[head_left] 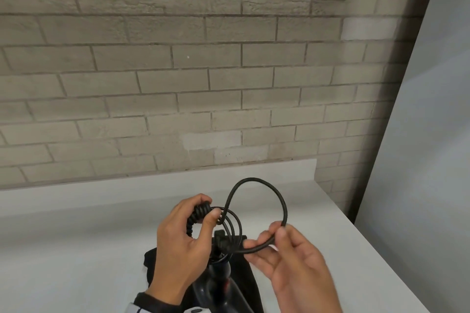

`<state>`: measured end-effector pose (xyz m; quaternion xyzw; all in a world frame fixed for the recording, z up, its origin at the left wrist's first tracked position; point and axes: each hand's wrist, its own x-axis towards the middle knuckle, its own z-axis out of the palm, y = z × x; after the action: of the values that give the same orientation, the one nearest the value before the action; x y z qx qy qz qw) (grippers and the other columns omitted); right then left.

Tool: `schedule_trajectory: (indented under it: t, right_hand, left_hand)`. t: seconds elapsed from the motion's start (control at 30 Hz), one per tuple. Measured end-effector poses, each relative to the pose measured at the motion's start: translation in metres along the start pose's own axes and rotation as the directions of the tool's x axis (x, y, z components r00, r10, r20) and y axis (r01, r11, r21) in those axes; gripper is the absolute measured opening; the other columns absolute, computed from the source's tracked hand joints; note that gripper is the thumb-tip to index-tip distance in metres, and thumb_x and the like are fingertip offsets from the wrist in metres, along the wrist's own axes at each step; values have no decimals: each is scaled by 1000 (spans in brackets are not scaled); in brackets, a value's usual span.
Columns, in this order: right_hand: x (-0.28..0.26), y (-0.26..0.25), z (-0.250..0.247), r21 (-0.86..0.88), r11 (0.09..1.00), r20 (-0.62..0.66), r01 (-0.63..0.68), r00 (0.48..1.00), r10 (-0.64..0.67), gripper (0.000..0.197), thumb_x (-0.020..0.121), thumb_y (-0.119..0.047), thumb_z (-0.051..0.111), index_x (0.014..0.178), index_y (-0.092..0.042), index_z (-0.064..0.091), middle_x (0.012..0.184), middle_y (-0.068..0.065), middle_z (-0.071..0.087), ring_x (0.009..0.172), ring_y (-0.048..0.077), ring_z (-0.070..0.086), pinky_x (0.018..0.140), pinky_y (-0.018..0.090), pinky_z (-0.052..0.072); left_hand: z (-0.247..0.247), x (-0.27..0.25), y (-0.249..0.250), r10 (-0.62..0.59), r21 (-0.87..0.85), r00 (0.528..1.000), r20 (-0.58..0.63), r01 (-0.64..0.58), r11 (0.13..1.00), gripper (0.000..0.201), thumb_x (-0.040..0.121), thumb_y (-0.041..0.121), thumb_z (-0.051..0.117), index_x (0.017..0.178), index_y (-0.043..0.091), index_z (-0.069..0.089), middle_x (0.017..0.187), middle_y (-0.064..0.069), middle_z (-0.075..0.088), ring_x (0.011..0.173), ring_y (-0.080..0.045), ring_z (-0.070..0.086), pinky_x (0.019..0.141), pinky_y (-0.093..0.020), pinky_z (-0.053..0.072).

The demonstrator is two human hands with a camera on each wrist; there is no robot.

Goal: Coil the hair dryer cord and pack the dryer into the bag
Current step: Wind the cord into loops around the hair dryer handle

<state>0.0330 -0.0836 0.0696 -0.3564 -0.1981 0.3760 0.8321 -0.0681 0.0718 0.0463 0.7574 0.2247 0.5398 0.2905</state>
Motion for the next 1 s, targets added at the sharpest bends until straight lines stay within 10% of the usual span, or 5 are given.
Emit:
schedule_trajectory:
  t: [0.1,0.2,0.5,0.7,1.0]
  right_hand:
    - [2,-27,1,283,957,-25,-67,997,78,56,33,-21,99,77,-2,71,58,8,56,40,16,58,37,28,52]
    - [3,-49,-7,134,988,-14,-71,997,73,36,69,-26,80,94,-2,69,59,2,46,29,7,32,26,14,30]
    - [18,-25,-93,-843,486,52,231,934,-353,18,93,-28,53,88,-32,70,61,-8,55,54,10,48,54,37,48]
    - [19,7,-149,-973,40,207,229,933,-293,38,87,-15,68,86,-52,60,88,-19,60,80,5,58,72,5,42]
    - [13,30,-142,-1000,-25,-6,-8,998,-63,52,49,-61,71,95,-68,46,108,-27,39,105,22,51,86,24,32]
  left_hand:
    - [-3,2,-2,-11,-14,1000,-19,10,1000,25,85,45,66,101,25,68,88,11,70,76,-15,70,73,-24,56]
    - [-5,5,-5,-38,-14,999,-7,38,999,16,87,41,67,96,27,69,79,9,71,71,-12,68,69,-20,54]
    - [-9,4,-11,-239,-280,971,25,237,930,17,78,44,78,91,33,76,72,12,69,60,-5,58,61,-20,50]
    - [-9,3,-11,-258,-323,966,30,253,912,20,78,33,73,98,36,76,84,12,72,70,-2,58,69,-14,48]
    - [-6,1,-1,-220,-268,974,53,226,937,18,78,26,72,96,24,76,94,10,75,91,-8,69,78,-10,51]
